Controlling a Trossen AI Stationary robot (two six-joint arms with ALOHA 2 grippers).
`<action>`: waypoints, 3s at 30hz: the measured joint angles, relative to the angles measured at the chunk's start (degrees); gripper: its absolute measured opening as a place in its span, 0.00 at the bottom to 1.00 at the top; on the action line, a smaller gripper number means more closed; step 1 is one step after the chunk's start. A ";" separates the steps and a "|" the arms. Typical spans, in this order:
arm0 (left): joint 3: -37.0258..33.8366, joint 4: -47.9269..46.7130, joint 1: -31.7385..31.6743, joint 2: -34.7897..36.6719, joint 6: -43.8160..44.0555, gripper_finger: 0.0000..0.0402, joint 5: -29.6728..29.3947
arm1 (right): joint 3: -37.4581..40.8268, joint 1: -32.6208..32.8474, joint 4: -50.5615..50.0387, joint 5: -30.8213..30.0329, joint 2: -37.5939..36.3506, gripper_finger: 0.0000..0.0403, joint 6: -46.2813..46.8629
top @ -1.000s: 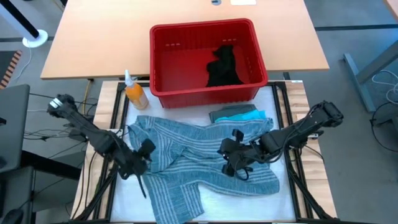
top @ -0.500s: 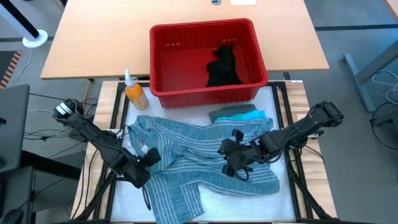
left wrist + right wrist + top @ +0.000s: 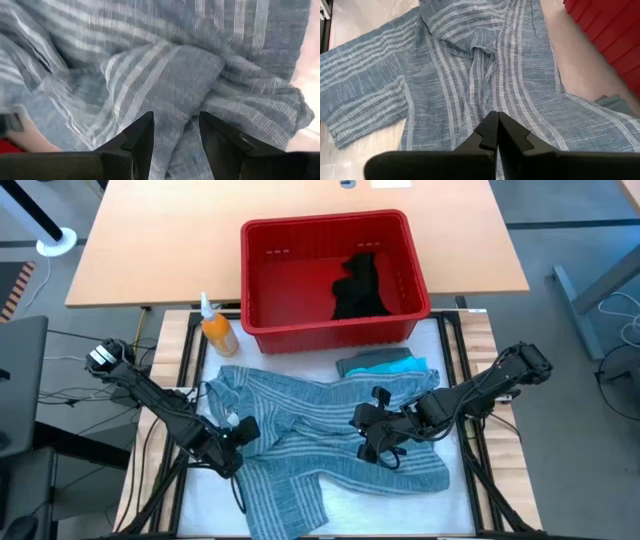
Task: Fold Laundry from Bin
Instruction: Fold the blue patterned polo shirt
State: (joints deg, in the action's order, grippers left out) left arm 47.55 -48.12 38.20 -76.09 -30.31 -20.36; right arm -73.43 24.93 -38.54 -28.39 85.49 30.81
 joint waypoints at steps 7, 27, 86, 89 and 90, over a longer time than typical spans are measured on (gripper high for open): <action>0.00 3.62 0.00 0.00 -1.65 0.36 0.17 | 0.00 0.00 0.20 -0.18 0.02 0.08 -0.85; 7.18 4.14 2.97 -1.90 -1.56 0.27 -4.47 | -0.02 0.07 0.70 -0.18 0.04 0.08 -0.83; -2.02 14.52 -1.69 -1.77 8.51 0.01 0.12 | -0.02 -1.07 1.77 -0.16 0.09 0.08 -0.83; -1.40 12.90 -1.80 -0.58 15.52 0.00 -2.41 | -0.02 -1.07 1.79 -0.14 0.09 0.08 -0.83; -1.07 11.79 -1.88 0.12 18.21 0.00 -3.62 | -0.02 -1.07 1.79 -0.14 0.09 0.08 -0.83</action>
State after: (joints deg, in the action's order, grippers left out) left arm 46.48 -36.33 36.32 -75.97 -12.10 -23.98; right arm -73.45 23.86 -36.75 -28.53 85.58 29.98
